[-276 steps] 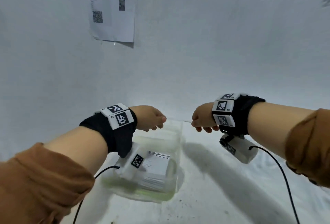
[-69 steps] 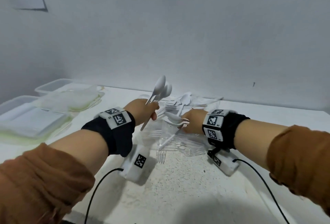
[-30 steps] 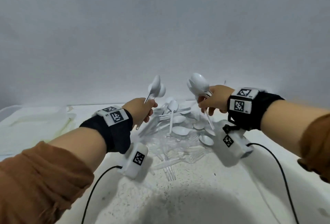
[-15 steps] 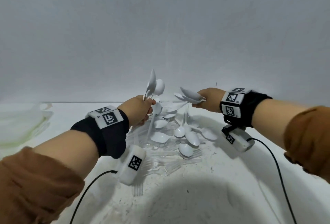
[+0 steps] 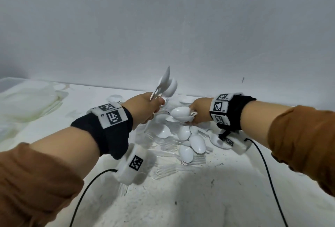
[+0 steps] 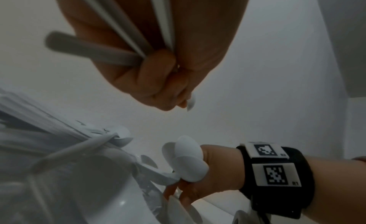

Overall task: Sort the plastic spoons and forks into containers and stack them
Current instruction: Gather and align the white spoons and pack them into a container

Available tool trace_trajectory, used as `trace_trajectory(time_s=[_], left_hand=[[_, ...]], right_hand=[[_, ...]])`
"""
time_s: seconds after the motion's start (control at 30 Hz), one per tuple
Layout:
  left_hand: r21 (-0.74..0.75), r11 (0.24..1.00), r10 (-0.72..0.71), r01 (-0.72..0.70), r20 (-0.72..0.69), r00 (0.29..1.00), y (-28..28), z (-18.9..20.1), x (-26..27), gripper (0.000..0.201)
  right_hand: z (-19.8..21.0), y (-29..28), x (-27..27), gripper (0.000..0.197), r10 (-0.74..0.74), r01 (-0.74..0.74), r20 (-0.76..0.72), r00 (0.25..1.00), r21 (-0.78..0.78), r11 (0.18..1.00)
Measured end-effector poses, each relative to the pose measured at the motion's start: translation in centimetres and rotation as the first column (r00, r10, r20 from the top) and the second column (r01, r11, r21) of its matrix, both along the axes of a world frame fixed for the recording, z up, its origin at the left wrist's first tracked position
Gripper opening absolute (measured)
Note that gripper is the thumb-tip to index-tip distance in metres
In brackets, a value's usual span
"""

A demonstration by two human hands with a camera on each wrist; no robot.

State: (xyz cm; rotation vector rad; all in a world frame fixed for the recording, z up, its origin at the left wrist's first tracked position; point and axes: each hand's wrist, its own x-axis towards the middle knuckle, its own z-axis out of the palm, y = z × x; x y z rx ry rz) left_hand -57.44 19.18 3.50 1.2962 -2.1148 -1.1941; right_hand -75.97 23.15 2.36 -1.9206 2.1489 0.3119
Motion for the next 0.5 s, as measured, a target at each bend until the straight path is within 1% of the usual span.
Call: trace_trajectory(time_s=[0.07,0.13,0.23,0.3,0.37,0.43,0.5], left_hand=[[-0.037,0.999,-0.008,0.011,0.074,0.997,0.2,-0.1,0.0,0.025],[-0.067,0.997,-0.017,0.026,0.137,0.99,0.3,-0.1,0.0,0.023],[-0.096,0.995,-0.02,0.038,0.181,0.983,0.5,0.0,-0.1,0.02],[-0.111,0.993,-0.007,0.03,0.2,0.98,0.1,-0.3,-0.2,0.021],[-0.12,0.993,0.031,-0.005,0.219,0.975,-0.4,-0.6,-0.3,0.03],[-0.122,0.993,0.036,-0.006,0.247,0.968,-0.5,-0.7,-0.7,0.03],[-0.118,0.991,-0.023,0.061,0.297,0.954,-0.1,-0.7,-1.3,0.027]], right_hand=[[-0.4,-0.3,-0.1,0.033,0.034,-0.034,-0.016,0.999,-0.006,0.999],[-0.6,-0.3,-0.2,0.031,0.045,-0.045,0.015,0.999,-0.025,0.999],[0.0,0.0,-0.4,0.031,0.039,-0.033,0.082,0.996,-0.067,0.997],[0.9,0.5,-0.9,0.03,0.018,-0.007,0.099,0.995,-0.113,0.994],[1.9,1.3,-1.7,0.029,-0.031,0.052,0.141,0.99,-0.147,0.988],[2.7,2.3,-2.8,0.023,-0.106,0.142,0.214,0.971,-0.158,0.977],[3.1,3.4,-3.8,0.008,-0.18,0.26,0.383,0.906,-0.171,0.95]])
